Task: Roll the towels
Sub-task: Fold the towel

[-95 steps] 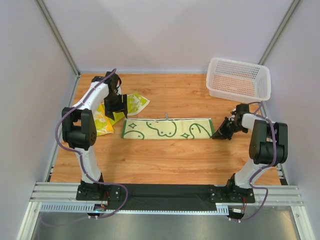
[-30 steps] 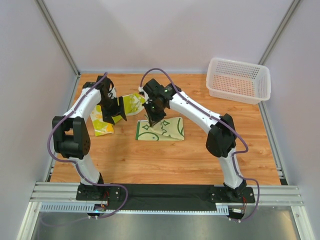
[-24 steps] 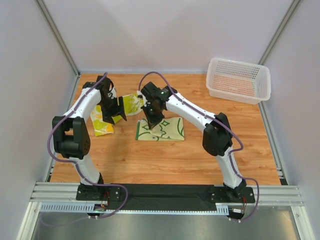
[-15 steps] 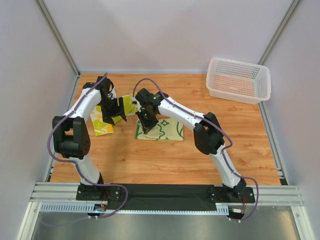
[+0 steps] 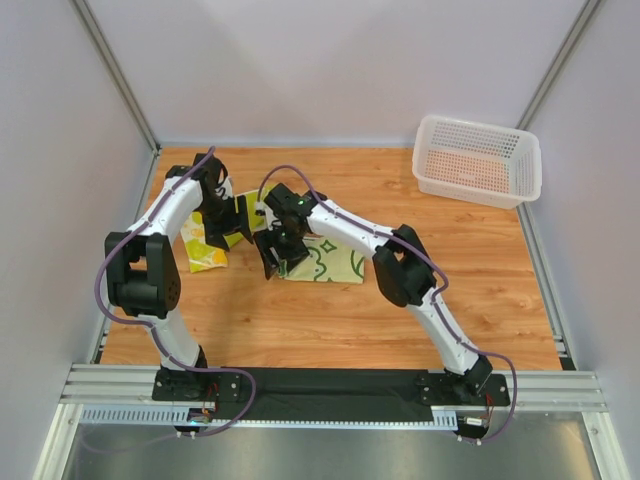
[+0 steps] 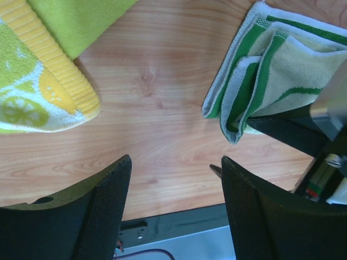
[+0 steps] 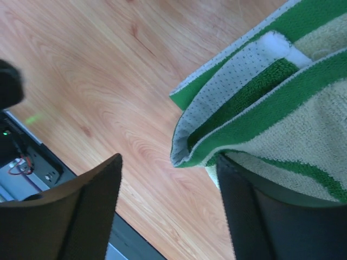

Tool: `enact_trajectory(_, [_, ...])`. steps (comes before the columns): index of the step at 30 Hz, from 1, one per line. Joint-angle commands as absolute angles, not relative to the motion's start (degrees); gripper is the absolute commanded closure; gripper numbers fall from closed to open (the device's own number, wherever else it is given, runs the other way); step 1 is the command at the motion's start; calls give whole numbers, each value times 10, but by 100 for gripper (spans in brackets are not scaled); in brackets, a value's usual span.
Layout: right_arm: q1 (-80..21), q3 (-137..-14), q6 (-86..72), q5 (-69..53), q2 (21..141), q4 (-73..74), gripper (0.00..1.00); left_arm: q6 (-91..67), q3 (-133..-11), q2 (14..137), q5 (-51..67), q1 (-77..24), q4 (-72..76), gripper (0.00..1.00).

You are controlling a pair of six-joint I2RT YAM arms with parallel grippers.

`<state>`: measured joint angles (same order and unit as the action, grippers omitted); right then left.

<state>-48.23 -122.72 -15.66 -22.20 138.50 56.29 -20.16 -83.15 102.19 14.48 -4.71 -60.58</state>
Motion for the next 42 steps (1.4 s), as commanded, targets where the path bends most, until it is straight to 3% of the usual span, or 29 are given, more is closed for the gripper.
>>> enact_trajectory(1, [-464,-1255,-163,-256,1321,530,26,-184,-836,1005,150,-44,-595,26])
enact_trajectory(9, [-394,-1101,-164,-227,1176,504,24,-175,-851,1017,177,-81,-600,29])
enact_trajectory(18, [-304,-867,-181,-221,1057,446,26,-207,-767,1019,285,-109,-520,29])
enact_trajectory(27, [-289,-820,-169,-212,1036,450,30,-236,-750,1067,343,-122,-426,34])
enact_trajectory(42, [-289,-794,-162,-210,1043,457,34,-228,-782,1120,290,-123,-428,40])
